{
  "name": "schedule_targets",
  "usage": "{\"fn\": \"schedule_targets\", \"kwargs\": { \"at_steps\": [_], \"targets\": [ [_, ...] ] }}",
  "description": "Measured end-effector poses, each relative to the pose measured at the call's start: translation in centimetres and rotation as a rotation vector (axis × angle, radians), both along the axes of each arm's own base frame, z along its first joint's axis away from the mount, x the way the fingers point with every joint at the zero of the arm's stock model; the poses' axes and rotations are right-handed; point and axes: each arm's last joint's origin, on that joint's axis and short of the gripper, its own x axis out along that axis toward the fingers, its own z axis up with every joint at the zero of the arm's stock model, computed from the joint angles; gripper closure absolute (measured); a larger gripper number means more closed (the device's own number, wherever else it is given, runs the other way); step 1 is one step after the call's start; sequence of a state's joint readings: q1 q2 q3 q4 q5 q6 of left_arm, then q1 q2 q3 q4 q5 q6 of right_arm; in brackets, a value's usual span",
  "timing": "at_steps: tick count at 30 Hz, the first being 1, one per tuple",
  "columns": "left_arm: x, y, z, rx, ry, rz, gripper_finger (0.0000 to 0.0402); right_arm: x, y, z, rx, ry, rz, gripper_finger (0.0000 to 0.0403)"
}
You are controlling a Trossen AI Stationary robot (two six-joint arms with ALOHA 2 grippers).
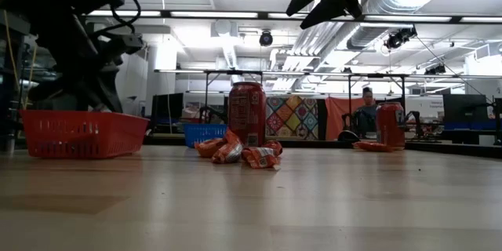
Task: Sort candy
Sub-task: Put the white chocolate into the red bin
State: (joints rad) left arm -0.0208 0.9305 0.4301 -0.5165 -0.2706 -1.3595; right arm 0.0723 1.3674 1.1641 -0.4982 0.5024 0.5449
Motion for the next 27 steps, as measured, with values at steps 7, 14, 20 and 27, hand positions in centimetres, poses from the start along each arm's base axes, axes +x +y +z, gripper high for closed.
{"fn": "schedule_targets", "kwargs": {
  "at_steps": [7,14,20,27],
  "targets": [
    [0.4,-0.2,-0.7,-0.063,0.036,0.020,0.0396,0.0,0.0,0.0,-0.009,0.005,-0.008,0.0172],
    [0.4,-0.6,-0.8,-0.057,0.055,-0.032,0.0363,-0.2,0.0,-0.2,-0.011,0.028,-0.008,0.0172],
    [0.4,-1.0,-0.8,-0.034,0.065,-0.115,0.0323,-0.3,0.0,-0.3,-0.012,0.041,-0.007,0.0172],
    [0.1,-1.2,-0.2,-0.032,0.033,-0.186,0.0283,-0.3,0.0,-0.3,-0.012,0.042,-0.007,0.0172]
  ]
}}
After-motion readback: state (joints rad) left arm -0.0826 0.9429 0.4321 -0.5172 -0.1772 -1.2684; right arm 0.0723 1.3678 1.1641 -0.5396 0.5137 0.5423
